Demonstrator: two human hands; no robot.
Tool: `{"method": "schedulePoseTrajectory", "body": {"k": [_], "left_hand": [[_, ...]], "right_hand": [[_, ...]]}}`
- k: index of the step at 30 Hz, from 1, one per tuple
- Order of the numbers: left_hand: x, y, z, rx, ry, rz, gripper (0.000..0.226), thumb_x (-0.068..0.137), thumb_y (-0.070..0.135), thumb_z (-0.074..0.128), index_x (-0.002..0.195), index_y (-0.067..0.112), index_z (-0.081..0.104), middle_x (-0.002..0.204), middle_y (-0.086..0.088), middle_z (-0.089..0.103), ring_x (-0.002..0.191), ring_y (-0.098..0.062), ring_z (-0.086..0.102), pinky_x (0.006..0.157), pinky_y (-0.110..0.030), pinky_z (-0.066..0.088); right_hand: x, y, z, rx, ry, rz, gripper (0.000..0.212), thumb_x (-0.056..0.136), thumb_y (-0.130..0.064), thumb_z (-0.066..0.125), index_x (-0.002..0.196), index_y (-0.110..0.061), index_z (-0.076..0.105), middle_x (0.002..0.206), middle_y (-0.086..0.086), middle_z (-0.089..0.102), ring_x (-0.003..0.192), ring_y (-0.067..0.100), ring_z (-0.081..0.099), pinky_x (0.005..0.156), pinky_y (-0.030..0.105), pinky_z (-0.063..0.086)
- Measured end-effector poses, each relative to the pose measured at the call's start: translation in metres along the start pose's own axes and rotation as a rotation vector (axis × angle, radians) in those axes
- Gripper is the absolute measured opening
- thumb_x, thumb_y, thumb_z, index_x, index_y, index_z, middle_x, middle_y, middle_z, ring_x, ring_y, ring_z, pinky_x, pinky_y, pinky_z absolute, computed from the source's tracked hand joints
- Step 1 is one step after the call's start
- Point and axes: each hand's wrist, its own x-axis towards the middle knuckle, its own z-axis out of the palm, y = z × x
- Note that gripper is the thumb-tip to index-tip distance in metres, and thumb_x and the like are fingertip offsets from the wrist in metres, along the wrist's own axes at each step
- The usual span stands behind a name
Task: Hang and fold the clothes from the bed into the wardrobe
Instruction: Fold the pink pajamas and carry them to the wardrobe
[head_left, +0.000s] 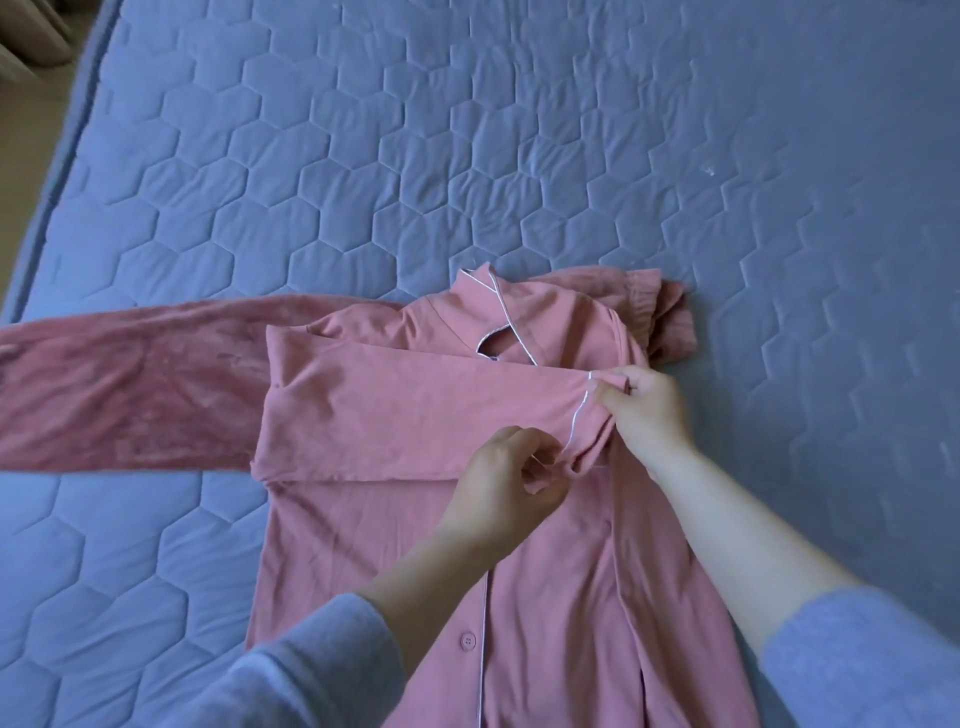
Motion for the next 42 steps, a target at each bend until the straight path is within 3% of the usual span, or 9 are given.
{"method": "schedulePoseTrajectory", "body": {"k": [6,10,16,20,24,28,31,34,42], "left_hand": [[-0.004,-0.034,-0.027,0.076,0.106,-0.158,0.016,0.081,0.006,0.064,0.090,0.018,0.067,0.086,0.007,0.063,0.073,-0.005,0.058,0.067,-0.016,0.048],[-0.014,-0.065,-0.073,0.145,0.256,-0.245,0.016,0.082,0.006,0.064,0.088,0.022,0.067,0.084,0.008,0.064,0.074,0.000,0.058,0.064,-0.007,0.042],[-0.040,-0.119,-0.144,0.242,0.556,-0.474,0.011,0.085,0.009,0.060,0.094,0.013,0.065,0.091,-0.002,0.060,0.084,-0.019,0.059,0.078,-0.037,0.050],[-0.058,-0.155,-0.168,0.169,0.663,-0.624,0.006,0.086,0.008,0.058,0.092,0.010,0.060,0.097,-0.008,0.060,0.090,-0.026,0.058,0.081,-0.041,0.048],[-0.064,-0.175,-0.182,-0.010,0.592,-0.589,0.023,0.080,0.002,0.062,0.095,0.019,0.061,0.098,0.002,0.065,0.085,-0.010,0.063,0.074,-0.029,0.049],[-0.064,-0.183,-0.188,-0.111,0.480,-0.489,0.030,0.076,0.002,0.067,0.094,0.026,0.066,0.096,0.009,0.067,0.079,0.001,0.063,0.071,-0.015,0.050],[-0.061,-0.186,-0.191,-0.139,0.405,-0.454,0.019,0.075,0.005,0.070,0.084,0.023,0.069,0.087,0.007,0.067,0.077,-0.005,0.064,0.070,-0.018,0.052],[-0.058,-0.187,-0.192,-0.191,0.393,-0.452,0.012,0.078,0.007,0.070,0.074,0.016,0.063,0.074,-0.001,0.069,0.067,-0.015,0.067,0.063,-0.028,0.054],[-0.059,-0.198,-0.197,-0.169,0.512,-0.490,0.023,0.077,0.006,0.065,0.069,0.018,0.047,0.057,0.014,0.045,0.050,-0.005,0.036,0.049,-0.015,0.032]], "right_hand": [[0.004,0.001,0.014,-0.384,0.132,-0.031,0.024,0.084,-0.008,0.063,0.108,-0.009,0.067,0.113,0.011,0.066,0.107,0.031,0.060,0.086,0.033,0.045],[-0.016,-0.030,0.044,-0.481,0.241,-0.338,0.030,0.078,-0.001,0.065,0.108,-0.005,0.065,0.111,0.017,0.061,0.112,0.036,0.052,0.095,0.041,0.040],[-0.029,-0.083,0.132,-0.432,-0.245,-0.468,0.021,0.084,-0.004,0.059,0.102,-0.008,0.070,0.100,0.008,0.067,0.091,0.026,0.062,0.085,0.036,0.048],[-0.021,-0.112,0.198,-0.479,-0.339,-0.464,0.019,0.089,-0.012,0.057,0.102,-0.009,0.070,0.103,0.010,0.070,0.100,0.029,0.061,0.087,0.039,0.048],[-0.005,-0.136,0.254,-0.595,-0.388,-0.476,0.026,0.092,-0.019,0.057,0.114,-0.007,0.064,0.122,0.011,0.064,0.120,0.029,0.052,0.101,0.037,0.039],[0.007,-0.151,0.286,-0.699,-0.438,-0.403,0.033,0.093,-0.027,0.053,0.120,-0.010,0.058,0.125,0.011,0.060,0.120,0.030,0.052,0.099,0.038,0.041],[0.016,-0.156,0.298,-0.726,-0.447,-0.356,0.020,0.091,-0.035,0.056,0.078,-0.019,0.060,0.095,0.004,0.066,0.100,0.026,0.059,0.085,0.037,0.046],[0.021,-0.158,0.305,-0.698,-0.488,-0.309,0.041,0.089,-0.040,0.062,0.057,-0.021,0.044,0.066,-0.009,0.049,0.080,0.018,0.051,0.071,0.031,0.038],[0.046,-0.157,0.307,-0.312,-0.255,-0.240,0.023,0.095,-0.027,0.057,0.089,-0.009,0.071,0.087,0.001,0.068,0.084,0.013,0.056,0.067,0.020,0.034]]}}
